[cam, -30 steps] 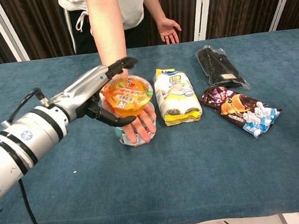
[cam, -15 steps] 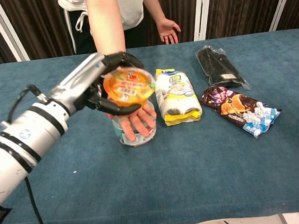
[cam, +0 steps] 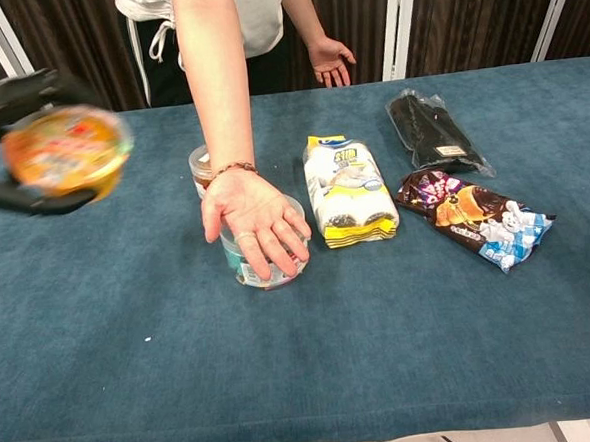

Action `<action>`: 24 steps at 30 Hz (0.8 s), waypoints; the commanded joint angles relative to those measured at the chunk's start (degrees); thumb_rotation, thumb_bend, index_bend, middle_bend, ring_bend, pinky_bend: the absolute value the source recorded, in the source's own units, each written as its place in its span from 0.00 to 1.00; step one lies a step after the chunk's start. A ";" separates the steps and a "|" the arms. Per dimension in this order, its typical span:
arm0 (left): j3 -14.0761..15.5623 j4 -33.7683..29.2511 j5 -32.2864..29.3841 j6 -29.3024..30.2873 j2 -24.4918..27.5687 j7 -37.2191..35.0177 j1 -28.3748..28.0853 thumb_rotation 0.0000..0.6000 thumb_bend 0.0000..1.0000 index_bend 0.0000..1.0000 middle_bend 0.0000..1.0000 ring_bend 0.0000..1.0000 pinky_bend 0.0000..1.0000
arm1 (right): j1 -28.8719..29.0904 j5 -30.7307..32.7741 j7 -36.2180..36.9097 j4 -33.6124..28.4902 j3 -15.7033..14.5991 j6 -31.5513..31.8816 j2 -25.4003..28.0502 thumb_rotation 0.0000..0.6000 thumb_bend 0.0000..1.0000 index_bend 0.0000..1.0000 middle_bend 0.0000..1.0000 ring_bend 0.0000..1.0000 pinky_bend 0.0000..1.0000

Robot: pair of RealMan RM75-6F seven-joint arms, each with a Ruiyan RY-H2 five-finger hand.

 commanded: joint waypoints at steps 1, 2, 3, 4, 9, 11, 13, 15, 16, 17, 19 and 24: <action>2.72 6.42 -3.72 1.65 1.47 -6.04 4.80 1.00 0.30 0.62 0.63 0.59 0.75 | 0.02 -0.05 -0.40 -0.08 -0.04 -0.07 -0.14 1.00 0.21 0.00 0.00 0.00 0.00; 3.17 8.17 -4.74 0.89 1.15 -8.10 5.54 1.00 0.30 0.61 0.63 0.58 0.75 | 0.03 -0.05 -0.58 -0.12 -0.03 -0.10 -0.21 1.00 0.21 0.00 0.00 0.00 0.00; 3.89 10.38 -5.71 -0.52 0.63 -11.08 6.26 1.00 0.30 0.61 0.62 0.58 0.74 | 0.09 -0.02 -0.84 -0.17 -0.04 -0.23 -0.31 1.00 0.21 0.00 0.00 0.00 0.00; 4.27 12.05 -6.33 -1.60 0.04 -13.38 6.66 1.00 0.30 0.60 0.61 0.57 0.74 | 0.14 0.04 -1.02 -0.24 -0.01 -0.36 -0.39 1.00 0.21 0.00 0.00 0.00 0.00; 6.10 22.51 -6.18 -7.18 -4.69 -22.68 6.94 1.00 0.29 0.51 0.51 0.44 0.60 | 0.47 0.32 -2.47 -0.49 -0.07 -1.32 -0.88 1.00 0.21 0.00 0.00 0.00 0.00; 6.49 25.52 -5.75 -8.37 -6.42 -24.45 6.90 1.00 0.29 0.46 0.44 0.35 0.49 | 0.48 0.43 -2.80 -0.56 -0.05 -1.39 -0.97 1.00 0.21 0.00 0.00 0.00 0.00; 6.63 28.09 -5.39 -9.29 -8.05 -26.26 6.91 1.00 0.29 0.40 0.37 0.24 0.34 | 0.45 0.58 -2.86 -0.61 0.00 -1.33 -0.99 1.00 0.21 0.00 0.00 0.00 0.00; 6.72 30.00 -5.00 -9.59 -9.23 -27.28 7.09 1.00 0.29 0.30 0.26 0.11 0.19 | 0.41 0.67 -2.81 -0.60 0.02 -1.26 -0.94 1.00 0.21 0.00 0.00 0.00 0.00; 6.76 30.56 -4.97 -9.76 -9.55 -27.33 7.22 1.00 0.28 0.26 0.21 0.07 0.16 | 0.40 0.67 -2.76 -0.59 0.01 -1.24 -0.92 1.00 0.21 0.00 0.00 0.00 0.00; 6.87 30.85 -4.98 -10.05 -9.71 -27.23 7.36 1.00 0.27 0.19 0.13 0.03 0.11 | 0.38 0.65 -2.71 -0.58 -0.01 -1.19 -0.89 1.00 0.21 0.00 0.00 0.00 0.00; 7.05 30.56 -5.14 -10.72 -9.53 -26.77 7.69 1.00 0.25 0.06 0.03 0.00 0.04 | 0.33 0.56 -2.58 -0.55 -0.05 -1.05 -0.83 1.00 0.21 0.00 0.00 0.00 0.00; 7.43 26.21 -2.70 -7.79 -7.10 -24.71 8.46 1.00 0.19 0.00 0.00 0.00 0.00 | 0.30 0.46 -2.52 -0.50 -0.12 -0.97 -0.82 1.00 0.21 0.00 0.00 0.00 0.00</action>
